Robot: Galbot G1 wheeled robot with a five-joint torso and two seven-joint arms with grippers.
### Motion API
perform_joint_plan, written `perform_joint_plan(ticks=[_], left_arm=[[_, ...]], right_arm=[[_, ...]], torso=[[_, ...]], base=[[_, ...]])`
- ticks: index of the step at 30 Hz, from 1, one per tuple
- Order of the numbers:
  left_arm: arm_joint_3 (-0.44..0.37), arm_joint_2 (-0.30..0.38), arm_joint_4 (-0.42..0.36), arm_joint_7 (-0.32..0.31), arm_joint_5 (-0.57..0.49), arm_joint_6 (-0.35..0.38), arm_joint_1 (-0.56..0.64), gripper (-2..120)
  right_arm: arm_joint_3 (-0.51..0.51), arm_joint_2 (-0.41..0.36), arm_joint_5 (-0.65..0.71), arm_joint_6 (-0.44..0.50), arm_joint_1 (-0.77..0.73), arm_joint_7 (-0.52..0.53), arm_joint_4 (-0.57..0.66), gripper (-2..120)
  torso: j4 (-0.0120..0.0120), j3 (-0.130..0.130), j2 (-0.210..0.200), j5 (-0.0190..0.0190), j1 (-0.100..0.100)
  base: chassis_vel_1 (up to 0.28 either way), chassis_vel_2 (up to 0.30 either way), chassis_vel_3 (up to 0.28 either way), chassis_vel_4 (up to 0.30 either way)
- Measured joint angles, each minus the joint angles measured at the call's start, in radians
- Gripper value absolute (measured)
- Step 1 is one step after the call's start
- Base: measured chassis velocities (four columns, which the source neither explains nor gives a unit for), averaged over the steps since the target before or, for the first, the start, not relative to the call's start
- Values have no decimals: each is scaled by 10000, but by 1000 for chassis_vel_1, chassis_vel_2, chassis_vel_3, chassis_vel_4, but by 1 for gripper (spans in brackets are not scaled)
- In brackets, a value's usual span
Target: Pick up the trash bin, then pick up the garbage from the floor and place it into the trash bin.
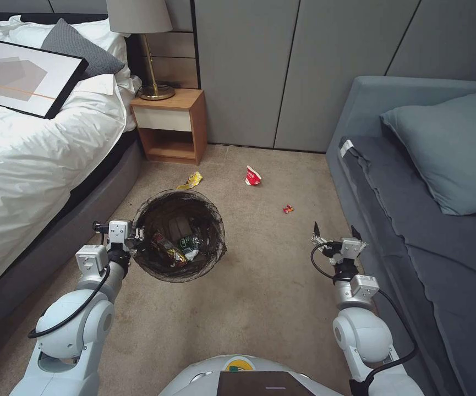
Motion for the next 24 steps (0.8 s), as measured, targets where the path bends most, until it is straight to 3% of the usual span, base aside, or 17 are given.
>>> perform_joint_plan(ticks=[24], left_arm=[[-34,6,28,8,17,0,3,0]], right_arm=[[0,-10,54,-12,49,63,-123,100]], torso=[[-1,-1,0,0,0]], base=[[-71,69,61,-71]])
